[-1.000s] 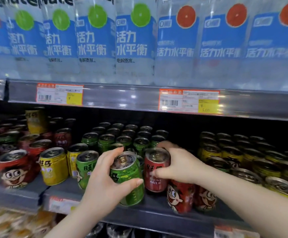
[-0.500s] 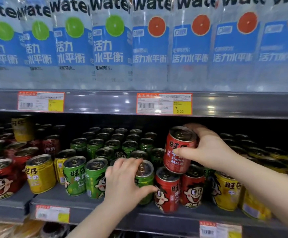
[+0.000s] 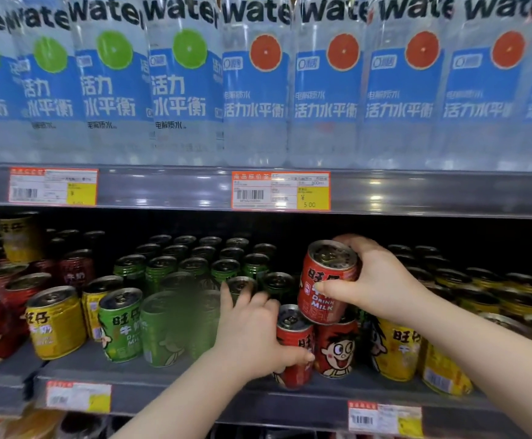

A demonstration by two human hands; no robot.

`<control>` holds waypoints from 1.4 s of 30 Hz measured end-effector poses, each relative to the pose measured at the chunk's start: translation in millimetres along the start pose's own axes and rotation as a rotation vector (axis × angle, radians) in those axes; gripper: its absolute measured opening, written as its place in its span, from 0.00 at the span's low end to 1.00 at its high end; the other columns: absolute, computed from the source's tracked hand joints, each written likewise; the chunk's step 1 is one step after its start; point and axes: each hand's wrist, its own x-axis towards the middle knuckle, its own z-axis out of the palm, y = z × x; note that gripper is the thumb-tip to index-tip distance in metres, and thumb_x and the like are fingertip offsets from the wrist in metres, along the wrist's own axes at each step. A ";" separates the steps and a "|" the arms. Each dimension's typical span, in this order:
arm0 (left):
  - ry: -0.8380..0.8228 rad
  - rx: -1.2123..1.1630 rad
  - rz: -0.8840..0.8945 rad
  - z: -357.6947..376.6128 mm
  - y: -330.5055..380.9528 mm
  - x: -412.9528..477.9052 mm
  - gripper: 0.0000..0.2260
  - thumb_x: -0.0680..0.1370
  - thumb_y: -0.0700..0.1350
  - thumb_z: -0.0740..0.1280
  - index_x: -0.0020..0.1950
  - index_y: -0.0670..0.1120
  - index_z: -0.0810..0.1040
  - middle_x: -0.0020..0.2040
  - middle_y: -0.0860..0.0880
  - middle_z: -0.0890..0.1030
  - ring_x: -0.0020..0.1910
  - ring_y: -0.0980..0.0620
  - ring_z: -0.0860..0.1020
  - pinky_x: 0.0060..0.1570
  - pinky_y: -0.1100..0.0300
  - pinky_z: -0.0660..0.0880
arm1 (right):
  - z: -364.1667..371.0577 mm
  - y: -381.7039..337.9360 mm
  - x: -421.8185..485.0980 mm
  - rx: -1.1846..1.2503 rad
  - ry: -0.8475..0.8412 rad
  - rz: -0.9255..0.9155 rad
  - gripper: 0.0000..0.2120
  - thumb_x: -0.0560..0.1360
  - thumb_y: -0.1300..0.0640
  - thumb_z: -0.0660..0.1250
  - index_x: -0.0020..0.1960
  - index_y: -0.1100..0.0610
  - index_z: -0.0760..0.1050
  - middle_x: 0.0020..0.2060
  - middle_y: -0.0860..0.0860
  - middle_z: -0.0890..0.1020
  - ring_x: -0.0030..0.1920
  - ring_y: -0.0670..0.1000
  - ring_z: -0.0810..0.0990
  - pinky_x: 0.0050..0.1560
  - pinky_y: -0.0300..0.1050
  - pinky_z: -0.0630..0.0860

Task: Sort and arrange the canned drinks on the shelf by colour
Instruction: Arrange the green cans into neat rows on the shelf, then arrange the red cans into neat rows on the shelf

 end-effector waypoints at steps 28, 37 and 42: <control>0.674 -0.972 -0.624 -59.0 -158.1 -217.4 0.26 0.59 0.50 0.78 0.52 0.56 0.70 0.49 0.56 0.79 0.45 0.64 0.78 0.42 0.69 0.74 | 137.6 -168.1 -35.6 0.339 -0.341 -0.250 0.22 0.62 0.53 0.78 0.47 0.42 0.69 0.45 0.39 0.77 0.44 0.38 0.75 0.36 0.31 0.69; 0.698 -0.866 -0.770 -101.3 -309.9 -342.8 0.25 0.59 0.47 0.80 0.49 0.56 0.71 0.48 0.55 0.80 0.44 0.65 0.78 0.40 0.71 0.72 | 286.1 -332.4 -39.7 0.348 -0.480 -0.334 0.25 0.62 0.46 0.77 0.51 0.42 0.66 0.49 0.39 0.75 0.47 0.39 0.76 0.39 0.32 0.73; 0.715 -0.857 -0.802 -117.8 -363.8 -388.0 0.24 0.63 0.42 0.79 0.50 0.56 0.70 0.48 0.53 0.79 0.45 0.62 0.77 0.35 0.72 0.71 | 345.8 -381.8 -24.5 0.291 -0.458 -0.298 0.29 0.63 0.45 0.77 0.57 0.46 0.65 0.50 0.43 0.74 0.47 0.42 0.75 0.36 0.32 0.72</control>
